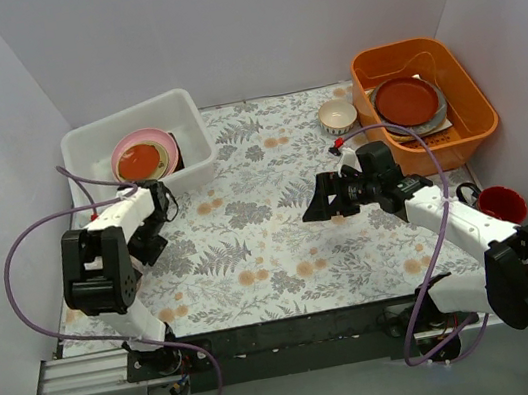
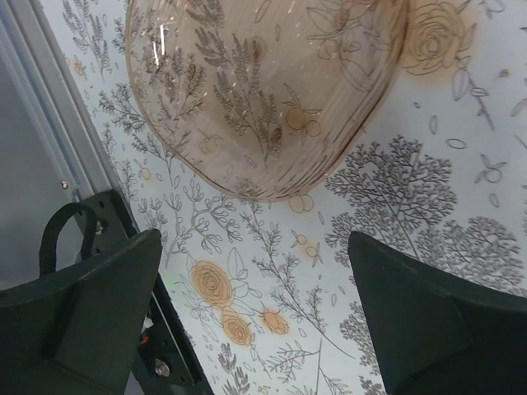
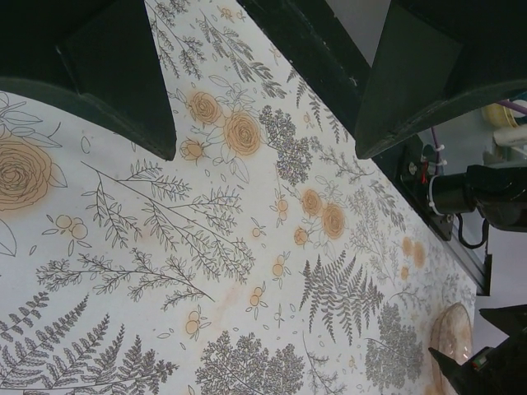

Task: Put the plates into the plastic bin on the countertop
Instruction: Pick up the plate from the corner of the board.

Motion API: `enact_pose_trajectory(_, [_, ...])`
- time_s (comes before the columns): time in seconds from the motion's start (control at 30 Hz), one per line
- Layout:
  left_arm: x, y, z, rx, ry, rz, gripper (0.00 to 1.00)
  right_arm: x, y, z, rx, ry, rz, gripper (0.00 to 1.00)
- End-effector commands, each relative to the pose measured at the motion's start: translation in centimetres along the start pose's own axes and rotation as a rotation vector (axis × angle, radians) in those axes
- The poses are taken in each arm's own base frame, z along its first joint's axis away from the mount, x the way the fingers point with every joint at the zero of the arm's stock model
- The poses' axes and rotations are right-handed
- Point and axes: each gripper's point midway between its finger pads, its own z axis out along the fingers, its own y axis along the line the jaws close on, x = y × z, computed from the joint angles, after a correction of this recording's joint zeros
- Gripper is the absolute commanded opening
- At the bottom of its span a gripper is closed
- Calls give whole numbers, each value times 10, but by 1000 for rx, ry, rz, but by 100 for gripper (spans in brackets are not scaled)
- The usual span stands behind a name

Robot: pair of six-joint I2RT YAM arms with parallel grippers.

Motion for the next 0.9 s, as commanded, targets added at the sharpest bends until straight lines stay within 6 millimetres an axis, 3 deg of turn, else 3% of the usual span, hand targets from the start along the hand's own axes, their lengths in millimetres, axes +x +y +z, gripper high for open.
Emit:
enact_pose_trajectory(0.0, [0, 21, 14, -129, -58, 14, 97, -7, 5, 0, -29, -19, -29, 96])
enact_pose_trajectory(0.17, [-7, 18, 20, -166, -112, 45, 98, -7, 7, 0, -41, -19, -28, 96])
enact_pose_trajectory(0.4, [-35, 11, 14, -142, -219, 83, 98, -9, 9, 1, -55, -23, -24, 96])
enact_pose_trajectory(0.67, [-25, -4, 31, -144, -201, 130, 98, -13, 14, 1, -69, -30, -29, 96])
enact_pose_trajectory(0.77, [-21, -16, 33, -80, -180, 144, 94, -14, 14, 1, -71, -31, -30, 96])
enact_pose_trajectory(0.87, [-15, -26, 37, -28, -141, 173, 79, -14, 16, 0, -77, -33, -28, 96])
